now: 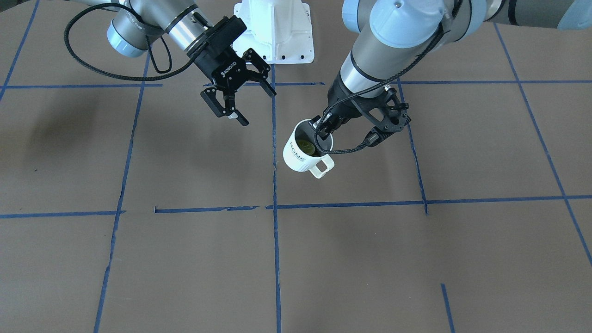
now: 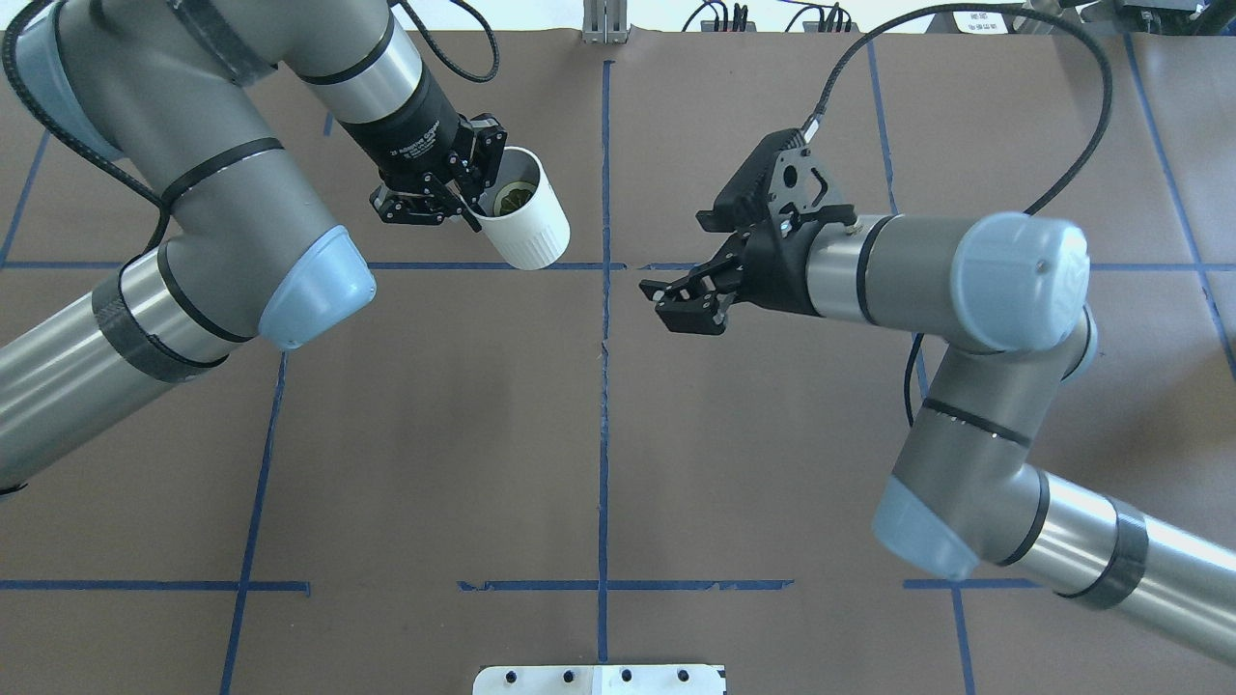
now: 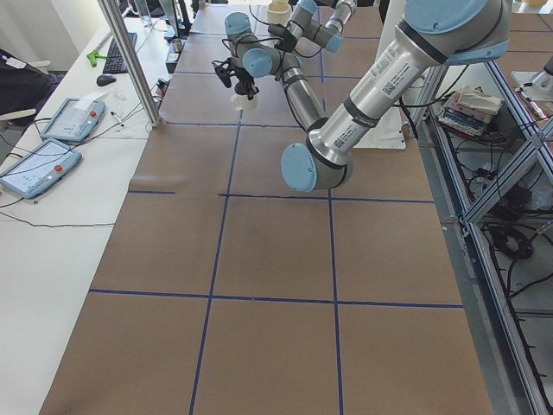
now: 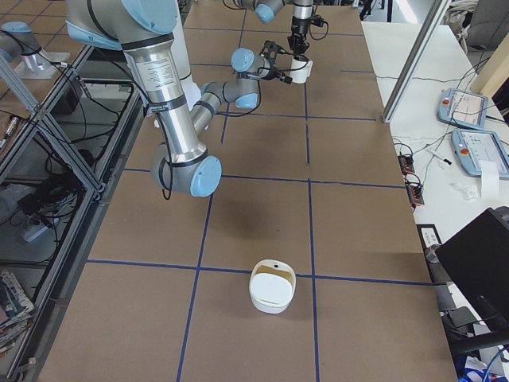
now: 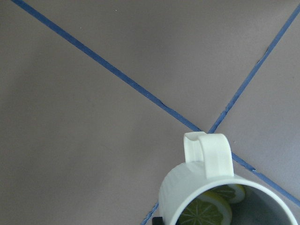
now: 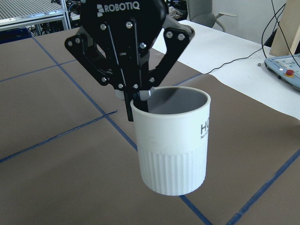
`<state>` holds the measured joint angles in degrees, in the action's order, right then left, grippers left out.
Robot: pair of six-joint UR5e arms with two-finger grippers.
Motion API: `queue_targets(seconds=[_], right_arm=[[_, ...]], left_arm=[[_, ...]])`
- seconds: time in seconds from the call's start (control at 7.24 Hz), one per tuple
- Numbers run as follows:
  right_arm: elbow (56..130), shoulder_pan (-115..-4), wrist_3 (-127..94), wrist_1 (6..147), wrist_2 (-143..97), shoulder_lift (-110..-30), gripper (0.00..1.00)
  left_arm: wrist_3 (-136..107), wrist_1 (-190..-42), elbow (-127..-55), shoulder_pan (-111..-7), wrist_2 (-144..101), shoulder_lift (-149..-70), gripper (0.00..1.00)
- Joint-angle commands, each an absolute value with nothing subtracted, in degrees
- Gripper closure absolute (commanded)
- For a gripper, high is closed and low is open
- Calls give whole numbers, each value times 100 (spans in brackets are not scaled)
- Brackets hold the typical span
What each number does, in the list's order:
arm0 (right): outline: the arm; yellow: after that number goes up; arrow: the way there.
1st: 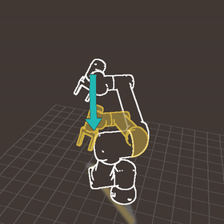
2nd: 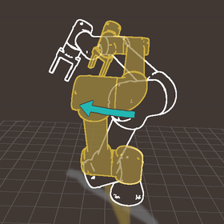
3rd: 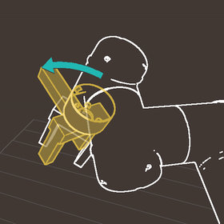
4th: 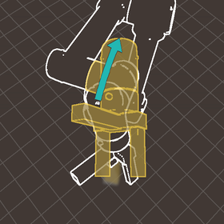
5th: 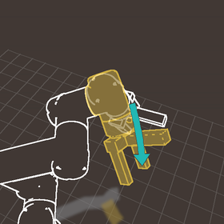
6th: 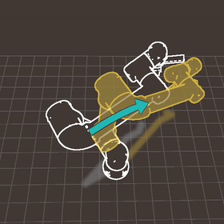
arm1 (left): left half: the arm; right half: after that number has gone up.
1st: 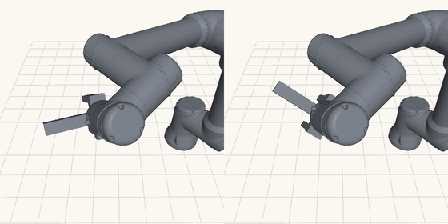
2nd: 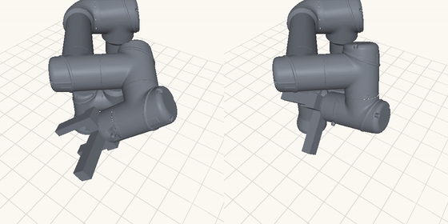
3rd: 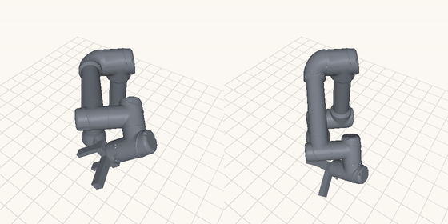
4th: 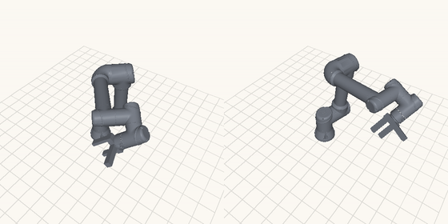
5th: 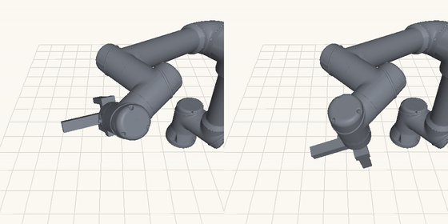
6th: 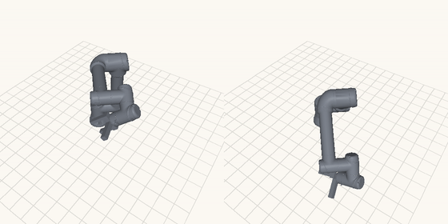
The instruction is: Left arm hands cup to right arm to dump lemon
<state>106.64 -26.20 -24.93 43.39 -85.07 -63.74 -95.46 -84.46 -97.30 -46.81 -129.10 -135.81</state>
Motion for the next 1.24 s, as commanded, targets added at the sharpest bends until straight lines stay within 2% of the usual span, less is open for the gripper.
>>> queue_targets(seconds=[0.0,1.1], right_arm=[[10652,-2514,-2478,4333,-8402,-6354,1],[10626,-2470,-2505,4315,-8350,-6354,0]], left_arm=[[-9720,-8455,-9826,-4553,-12937,-13588,100],[-10353,-8560,-10318,-4052,-12946,-13597,100]])
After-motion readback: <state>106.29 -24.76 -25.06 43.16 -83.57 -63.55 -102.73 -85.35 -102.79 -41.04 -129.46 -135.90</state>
